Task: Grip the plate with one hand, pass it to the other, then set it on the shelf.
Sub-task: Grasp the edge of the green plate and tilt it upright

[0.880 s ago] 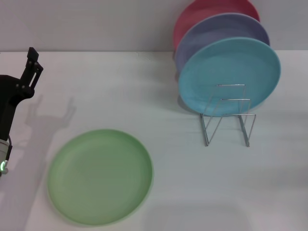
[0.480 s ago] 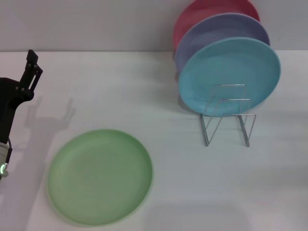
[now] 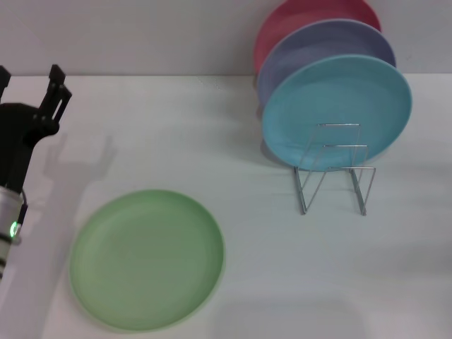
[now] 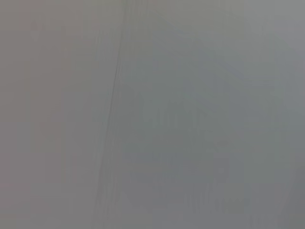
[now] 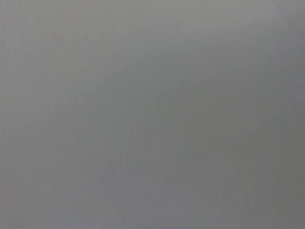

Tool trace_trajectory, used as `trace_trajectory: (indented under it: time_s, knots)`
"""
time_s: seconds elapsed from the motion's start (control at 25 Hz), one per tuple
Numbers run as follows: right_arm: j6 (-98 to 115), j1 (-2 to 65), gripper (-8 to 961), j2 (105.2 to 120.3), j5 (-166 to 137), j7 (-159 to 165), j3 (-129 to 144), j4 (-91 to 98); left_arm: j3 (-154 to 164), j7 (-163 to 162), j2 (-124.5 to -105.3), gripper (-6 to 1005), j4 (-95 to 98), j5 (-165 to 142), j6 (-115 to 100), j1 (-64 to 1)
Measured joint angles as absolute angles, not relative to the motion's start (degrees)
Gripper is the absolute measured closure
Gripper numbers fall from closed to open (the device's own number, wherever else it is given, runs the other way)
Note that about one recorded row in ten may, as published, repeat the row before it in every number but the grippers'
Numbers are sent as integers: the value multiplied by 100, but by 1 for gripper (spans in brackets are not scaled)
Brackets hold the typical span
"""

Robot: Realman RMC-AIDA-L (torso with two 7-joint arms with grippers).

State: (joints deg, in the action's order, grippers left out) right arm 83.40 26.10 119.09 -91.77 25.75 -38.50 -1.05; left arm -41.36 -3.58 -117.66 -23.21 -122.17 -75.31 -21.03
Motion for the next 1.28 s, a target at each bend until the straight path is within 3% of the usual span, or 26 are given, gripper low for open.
trace_trajectory:
  time_s: [0.28,0.32,0.48,0.68,0.72,0.88,1.28]
  knots:
    - [8340,2611,287,11909,-9181,2575,-3850,-157,-4803,362,-11414,138,-3386,-12218,-5901,-2228]
    - [8340,2618,287,11909,-9182,2575,-3850,-163,-5203,677,-11246,138,-4046,-12302,-5094,-2099]
    - [8340,2624,287,11909,-9184,2575,-3850,-174,-5912,873,-11100,138,-5110,-12757,-3974,-1725]
    - [8340,2638,287,11909,-9185,2575,-3850,-179,-7198,942,-11362,139,-6542,-13920,-2140,-1051]
    - [8341,2641,287,11909,-9185,2575,-3849,-180,-7601,1042,-11562,139,-7076,-14296,-1393,-827]
    - [8341,2669,287,11909,-9185,2574,-3850,-178,-8031,1320,-11787,139,-7853,-14563,-201,-529]
    - [8126,2795,288,11901,-9185,2568,-3849,-160,-8932,1386,-11793,139,-9583,-14578,3527,-223]
